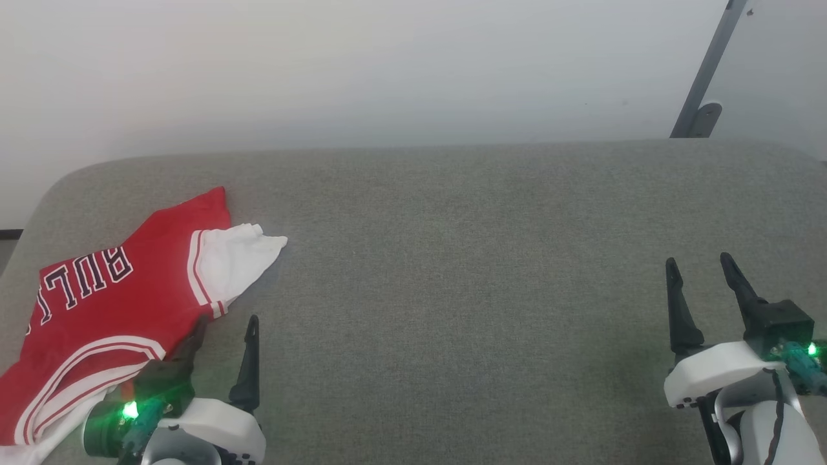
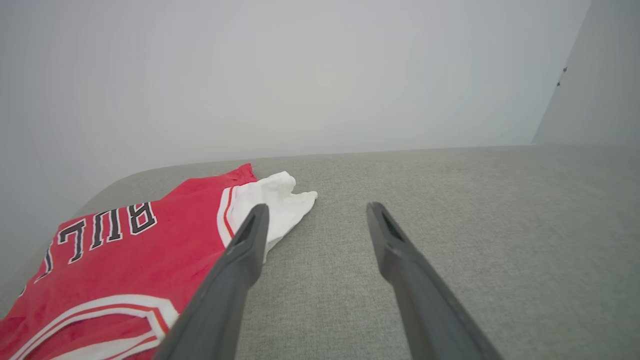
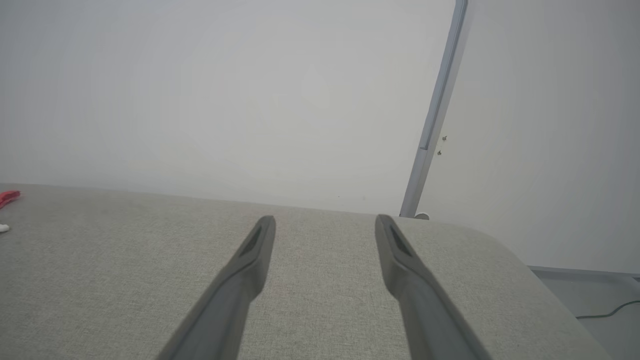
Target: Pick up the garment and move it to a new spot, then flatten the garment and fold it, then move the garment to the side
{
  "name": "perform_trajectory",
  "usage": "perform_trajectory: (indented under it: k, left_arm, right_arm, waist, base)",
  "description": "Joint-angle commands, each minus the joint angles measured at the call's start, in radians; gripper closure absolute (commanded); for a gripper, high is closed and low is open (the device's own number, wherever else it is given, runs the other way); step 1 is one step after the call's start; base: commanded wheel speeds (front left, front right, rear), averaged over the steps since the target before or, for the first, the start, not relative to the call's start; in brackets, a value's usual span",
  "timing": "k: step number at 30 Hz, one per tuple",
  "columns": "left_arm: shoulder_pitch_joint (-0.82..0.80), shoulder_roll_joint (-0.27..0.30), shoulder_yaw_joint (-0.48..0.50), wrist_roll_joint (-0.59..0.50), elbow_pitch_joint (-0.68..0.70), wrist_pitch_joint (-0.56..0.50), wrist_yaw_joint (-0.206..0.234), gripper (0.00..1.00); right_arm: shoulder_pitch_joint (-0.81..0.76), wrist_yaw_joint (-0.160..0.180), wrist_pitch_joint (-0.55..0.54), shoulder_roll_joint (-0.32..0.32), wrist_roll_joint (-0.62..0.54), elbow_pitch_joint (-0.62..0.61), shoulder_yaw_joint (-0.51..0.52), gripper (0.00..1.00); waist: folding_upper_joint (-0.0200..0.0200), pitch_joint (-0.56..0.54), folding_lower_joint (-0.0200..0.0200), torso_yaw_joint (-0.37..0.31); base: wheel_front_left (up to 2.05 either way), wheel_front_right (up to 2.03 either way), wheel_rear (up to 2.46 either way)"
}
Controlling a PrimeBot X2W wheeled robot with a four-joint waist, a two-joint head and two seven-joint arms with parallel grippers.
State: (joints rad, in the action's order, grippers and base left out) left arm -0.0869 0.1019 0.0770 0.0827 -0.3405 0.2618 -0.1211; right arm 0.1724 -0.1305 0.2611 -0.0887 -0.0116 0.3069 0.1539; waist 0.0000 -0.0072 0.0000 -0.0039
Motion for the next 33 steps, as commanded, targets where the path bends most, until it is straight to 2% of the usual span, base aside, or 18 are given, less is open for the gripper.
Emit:
perform_trajectory:
  k: [1, 8, 14, 33]
  left_arm:
    - [-0.014, -0.001, 0.003, -0.014, -0.001, 0.005, -0.004, 0.00]
    - [-0.021, -0.008, 0.007, 0.006, -0.016, 0.005, -0.007, 0.00]
    - [-0.032, -0.014, 0.009, 0.017, -0.032, 0.005, -0.008, 0.00]
    - [0.024, -0.039, 0.068, 0.019, -0.010, 0.005, -0.001, 0.00]
  right_arm:
    - [0.001, 0.000, 0.006, 0.004, -0.004, 0.002, 0.000, 0.00]
    - [0.003, 0.000, 0.006, 0.008, 0.021, 0.006, 0.002, 0.00]
    - [-0.012, 0.000, 0.006, 0.011, 0.039, 0.011, -0.012, 0.00]
    - [0.001, 0.000, 0.005, 0.030, 0.073, 0.043, -0.161, 0.00]
  waist:
    - [0.0000, 0.000, 0.0000, 0.001]
    - [0.0000, 0.000, 0.0000, 0.012]
    - [0.0000, -0.002, 0.0000, 0.069]
    - [0.0000, -0.016, 0.0000, 0.429]
  base:
    - [0.00, 0.00, 0.00]
    - [0.00, 0.00, 0.00]
    - [0.00, 0.00, 0.00]
    - [0.00, 0.00, 0.00]
